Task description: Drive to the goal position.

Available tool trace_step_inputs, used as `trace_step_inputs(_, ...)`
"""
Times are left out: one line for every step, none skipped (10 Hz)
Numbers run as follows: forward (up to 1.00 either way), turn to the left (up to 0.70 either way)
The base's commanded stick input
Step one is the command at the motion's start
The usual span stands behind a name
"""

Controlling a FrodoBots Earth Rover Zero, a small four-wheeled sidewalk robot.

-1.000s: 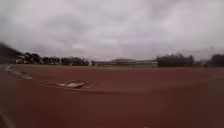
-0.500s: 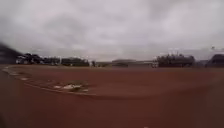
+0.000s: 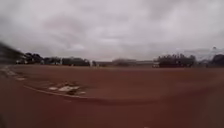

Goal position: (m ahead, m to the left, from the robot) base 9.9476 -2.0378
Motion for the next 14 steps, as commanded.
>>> trace_step_inputs(0.65,-0.24)
trace_step_inputs(0.65,-0.12)
trace_step_inputs(0.65,-0.05)
trace_step_inputs(0.65,0.0)
trace_step_inputs(0.65,0.0)
trace_step_inputs(0.65,0.0)
trace_step_inputs(0.65,0.0)
trace_step_inputs(0.65,0.0)
trace_step_inputs(0.65,0.0)
trace_step_inputs(0.65,0.0)
trace_step_inputs(0.65,0.0)
trace_step_inputs(0.65,0.0)
trace_step_inputs(0.65,0.0)
trace_step_inputs(0.65,0.0)
